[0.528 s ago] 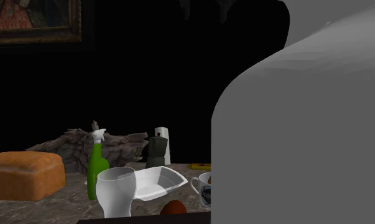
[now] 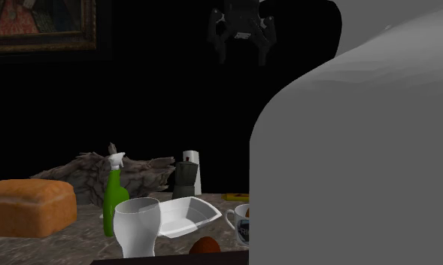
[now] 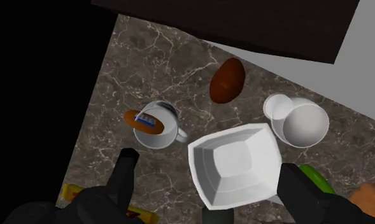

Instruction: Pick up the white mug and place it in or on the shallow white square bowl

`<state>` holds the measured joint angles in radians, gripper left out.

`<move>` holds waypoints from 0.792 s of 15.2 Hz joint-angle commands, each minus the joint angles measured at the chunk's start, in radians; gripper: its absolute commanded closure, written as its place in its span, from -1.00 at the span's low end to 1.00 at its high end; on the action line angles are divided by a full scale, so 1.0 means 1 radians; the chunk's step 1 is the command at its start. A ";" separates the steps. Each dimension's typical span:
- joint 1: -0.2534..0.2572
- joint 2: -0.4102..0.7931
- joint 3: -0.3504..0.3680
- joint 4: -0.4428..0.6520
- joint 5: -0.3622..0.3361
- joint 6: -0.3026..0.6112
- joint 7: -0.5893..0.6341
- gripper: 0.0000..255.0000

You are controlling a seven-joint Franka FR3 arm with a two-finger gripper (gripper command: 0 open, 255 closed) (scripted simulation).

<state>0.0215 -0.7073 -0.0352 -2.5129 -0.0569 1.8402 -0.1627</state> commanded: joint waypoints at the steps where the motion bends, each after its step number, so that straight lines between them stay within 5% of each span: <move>1: 0.004 0.041 -0.003 -0.036 -0.005 0.074 -0.009 -1.00; 12: 0.012 0.372 -0.027 -0.144 -0.041 0.488 -0.066 -1.00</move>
<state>0.0335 -0.3750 -0.0602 -2.6451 -0.0938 2.2780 -0.2238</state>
